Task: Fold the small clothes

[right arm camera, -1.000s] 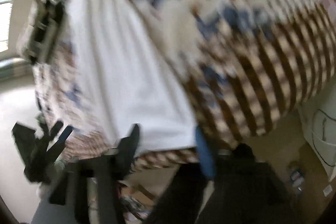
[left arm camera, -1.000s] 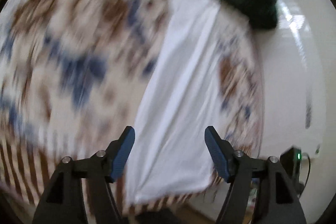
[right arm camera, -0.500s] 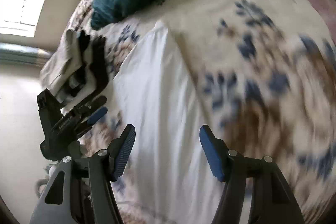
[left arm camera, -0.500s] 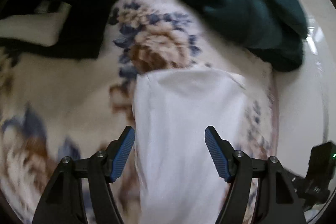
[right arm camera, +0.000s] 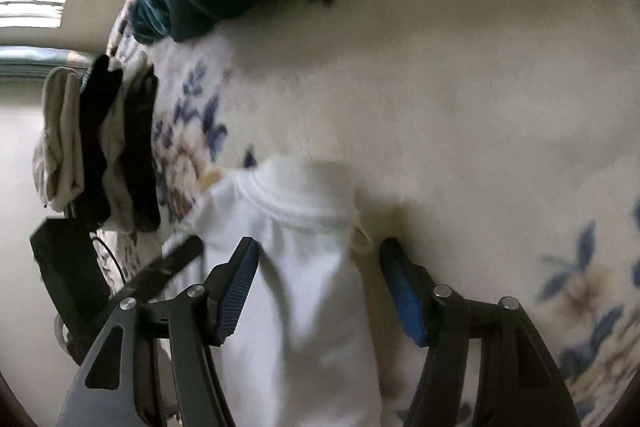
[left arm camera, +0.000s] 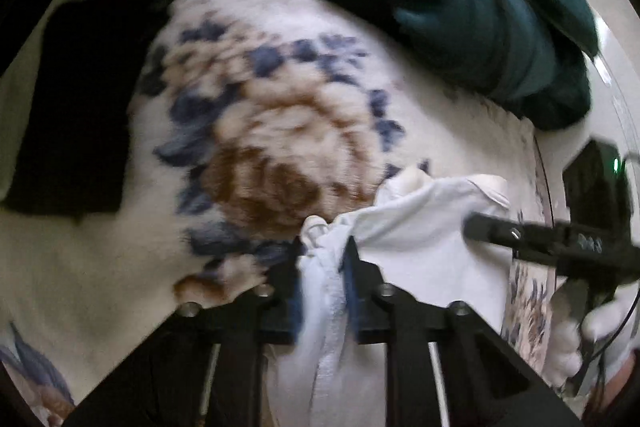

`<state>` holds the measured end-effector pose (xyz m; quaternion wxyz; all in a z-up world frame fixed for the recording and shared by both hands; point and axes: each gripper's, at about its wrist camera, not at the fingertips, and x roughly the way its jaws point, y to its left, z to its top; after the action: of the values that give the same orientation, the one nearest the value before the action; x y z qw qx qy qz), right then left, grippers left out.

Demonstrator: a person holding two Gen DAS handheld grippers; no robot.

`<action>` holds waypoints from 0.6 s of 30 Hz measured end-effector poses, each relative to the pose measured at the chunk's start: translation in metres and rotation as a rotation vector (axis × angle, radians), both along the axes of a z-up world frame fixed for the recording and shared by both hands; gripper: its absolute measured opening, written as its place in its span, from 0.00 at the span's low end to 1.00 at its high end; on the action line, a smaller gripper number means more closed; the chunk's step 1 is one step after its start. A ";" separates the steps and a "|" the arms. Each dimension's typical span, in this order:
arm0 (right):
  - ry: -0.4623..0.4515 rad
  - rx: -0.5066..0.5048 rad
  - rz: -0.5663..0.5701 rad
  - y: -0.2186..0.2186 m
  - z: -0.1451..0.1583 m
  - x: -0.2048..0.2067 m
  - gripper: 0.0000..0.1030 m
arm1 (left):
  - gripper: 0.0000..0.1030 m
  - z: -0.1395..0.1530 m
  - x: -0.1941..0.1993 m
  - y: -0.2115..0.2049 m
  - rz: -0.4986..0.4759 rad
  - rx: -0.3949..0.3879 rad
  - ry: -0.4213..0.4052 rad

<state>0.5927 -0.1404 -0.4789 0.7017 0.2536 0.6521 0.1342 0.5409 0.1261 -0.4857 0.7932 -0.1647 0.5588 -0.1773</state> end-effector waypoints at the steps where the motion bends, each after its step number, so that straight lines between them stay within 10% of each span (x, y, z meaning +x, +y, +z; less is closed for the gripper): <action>1: -0.013 -0.005 0.011 0.003 0.005 0.000 0.18 | 0.10 0.004 -0.003 -0.003 -0.014 0.017 -0.034; 18: -0.346 -0.109 0.074 0.019 0.130 -0.090 0.06 | 0.09 0.113 -0.077 0.011 0.007 0.030 -0.333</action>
<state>0.5028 -0.1218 -0.3488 0.8107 0.1641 0.5370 0.1660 0.4640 0.1374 -0.3724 0.8779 -0.1230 0.4216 -0.1910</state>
